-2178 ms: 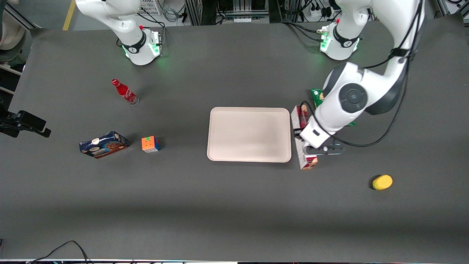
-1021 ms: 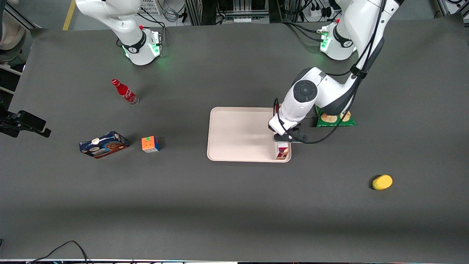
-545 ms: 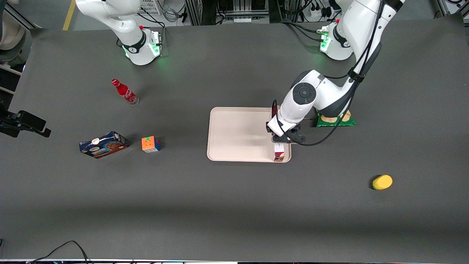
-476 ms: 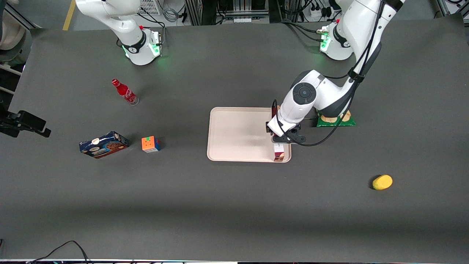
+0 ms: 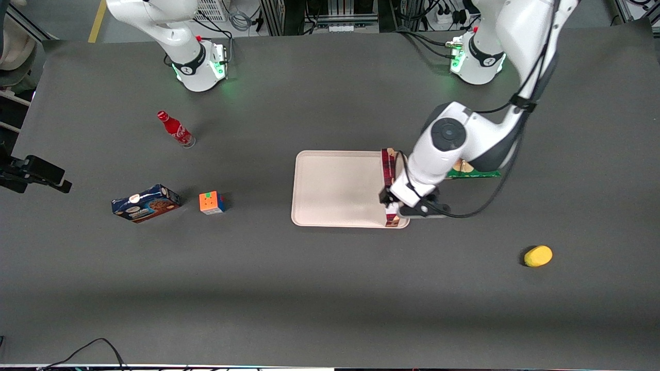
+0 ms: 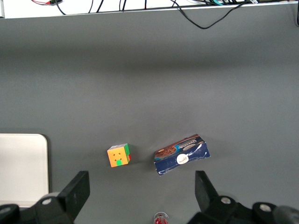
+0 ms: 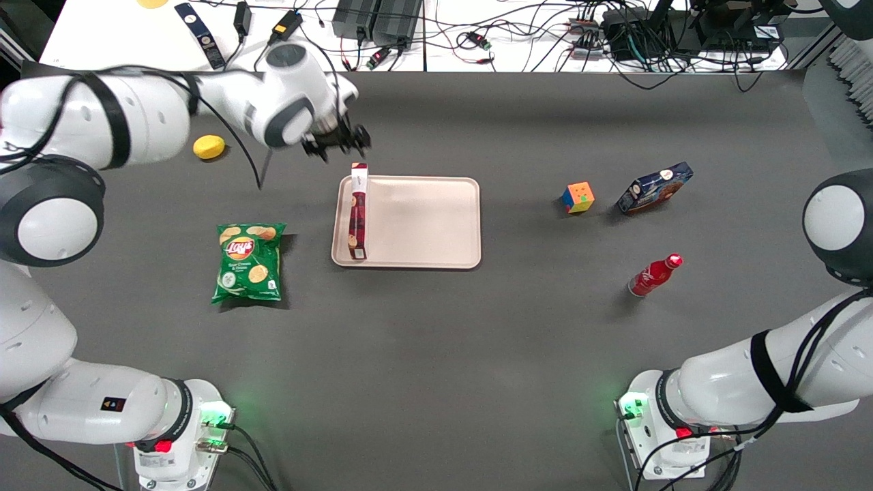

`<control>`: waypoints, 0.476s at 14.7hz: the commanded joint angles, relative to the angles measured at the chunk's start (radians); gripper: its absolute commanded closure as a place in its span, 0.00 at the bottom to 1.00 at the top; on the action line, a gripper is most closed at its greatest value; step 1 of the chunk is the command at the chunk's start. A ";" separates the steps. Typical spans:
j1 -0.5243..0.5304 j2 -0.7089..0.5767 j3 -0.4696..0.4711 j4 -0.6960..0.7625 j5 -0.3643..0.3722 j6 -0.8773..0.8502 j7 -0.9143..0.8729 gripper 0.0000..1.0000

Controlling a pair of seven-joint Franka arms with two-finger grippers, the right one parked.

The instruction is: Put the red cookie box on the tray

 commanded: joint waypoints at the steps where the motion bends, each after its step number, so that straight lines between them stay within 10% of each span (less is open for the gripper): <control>1: -0.004 -0.026 0.138 0.215 0.003 -0.262 0.255 0.00; 7: -0.004 -0.104 0.341 0.461 -0.109 -0.603 0.515 0.00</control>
